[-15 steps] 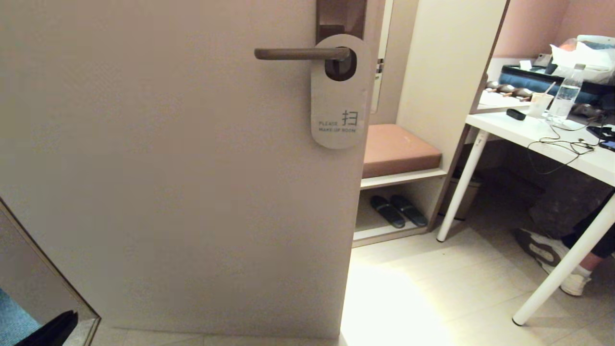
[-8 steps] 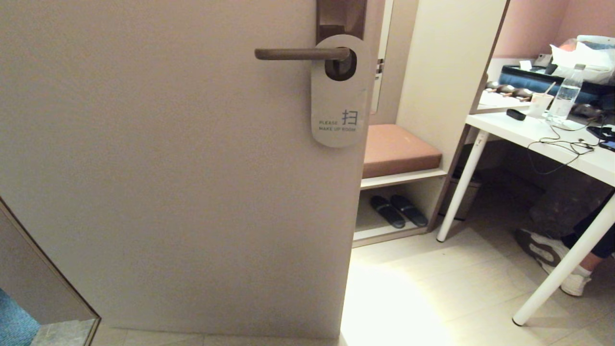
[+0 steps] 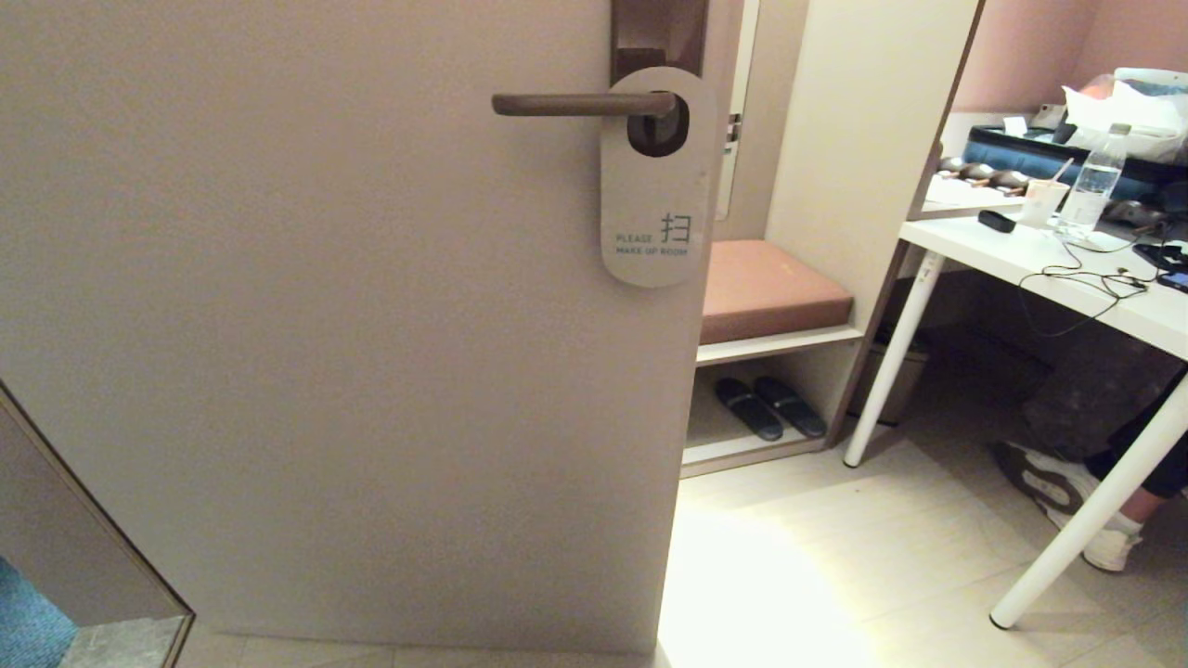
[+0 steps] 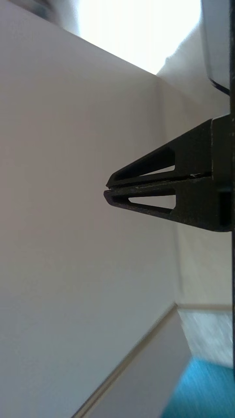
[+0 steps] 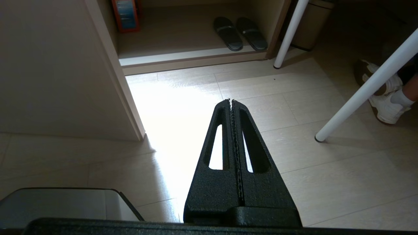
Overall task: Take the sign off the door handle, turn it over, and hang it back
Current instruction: Take down the sign
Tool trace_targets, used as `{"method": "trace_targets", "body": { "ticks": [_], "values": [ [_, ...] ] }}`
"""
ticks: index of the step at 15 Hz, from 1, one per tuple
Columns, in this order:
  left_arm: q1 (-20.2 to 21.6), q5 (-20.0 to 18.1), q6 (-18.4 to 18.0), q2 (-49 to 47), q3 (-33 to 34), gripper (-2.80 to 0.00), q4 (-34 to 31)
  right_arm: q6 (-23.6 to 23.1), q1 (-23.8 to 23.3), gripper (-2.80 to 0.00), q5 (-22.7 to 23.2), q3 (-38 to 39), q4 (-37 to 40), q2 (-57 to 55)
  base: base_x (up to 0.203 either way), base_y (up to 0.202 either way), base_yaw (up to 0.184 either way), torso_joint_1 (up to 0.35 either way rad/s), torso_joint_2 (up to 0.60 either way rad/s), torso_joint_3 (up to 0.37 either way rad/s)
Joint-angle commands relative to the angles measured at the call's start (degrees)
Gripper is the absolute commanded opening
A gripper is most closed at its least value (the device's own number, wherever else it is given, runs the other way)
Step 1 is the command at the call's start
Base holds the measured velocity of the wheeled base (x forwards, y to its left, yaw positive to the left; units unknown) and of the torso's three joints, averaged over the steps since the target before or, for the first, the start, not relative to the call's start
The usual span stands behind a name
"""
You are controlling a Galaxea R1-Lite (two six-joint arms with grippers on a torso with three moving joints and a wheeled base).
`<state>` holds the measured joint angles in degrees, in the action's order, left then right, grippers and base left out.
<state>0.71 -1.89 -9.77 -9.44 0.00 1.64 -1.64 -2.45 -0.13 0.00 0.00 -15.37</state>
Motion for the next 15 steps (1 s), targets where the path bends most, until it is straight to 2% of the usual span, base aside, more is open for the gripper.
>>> {"method": "trace_targets", "body": {
  "ticks": [1, 2, 7, 11, 15],
  "values": [
    [-0.4, 0.0, 1.9, 7.5, 0.0, -2.8, -0.6, 0.0, 0.0, -2.8, 0.0, 0.0, 0.0, 0.0, 0.0, 0.0, 0.0, 0.0, 0.0, 0.0],
    [-0.6, 0.1, 3.2, 9.3, 0.0, -2.8, -1.2, 0.0, 0.0, -2.8, 0.0, 0.0, 0.0, 0.0, 0.0, 0.0, 0.0, 0.0, 0.0, 0.0],
    [-0.7, 0.7, 4.6, 9.4, 0.0, -2.8, -1.5, 0.0, 0.0, -2.8, 0.0, 0.0, 0.0, 0.0, 0.0, 0.0, 0.0, 0.0, 0.0, 0.0],
    [-0.7, 1.0, 8.9, 9.4, 0.0, -2.8, -1.4, 0.0, 0.0, -2.8, 0.0, 0.0, 0.0, 0.0, 0.0, 0.0, 0.0, 0.0, 0.0, 0.0],
    [-0.7, 2.9, 11.3, 9.4, 0.0, -2.8, -1.3, 0.0, 0.0, -2.8, 0.0, 0.0, 0.0, 0.0, 0.0, 0.0, 0.0, 0.0, 0.0, 0.0]
  ]
}}
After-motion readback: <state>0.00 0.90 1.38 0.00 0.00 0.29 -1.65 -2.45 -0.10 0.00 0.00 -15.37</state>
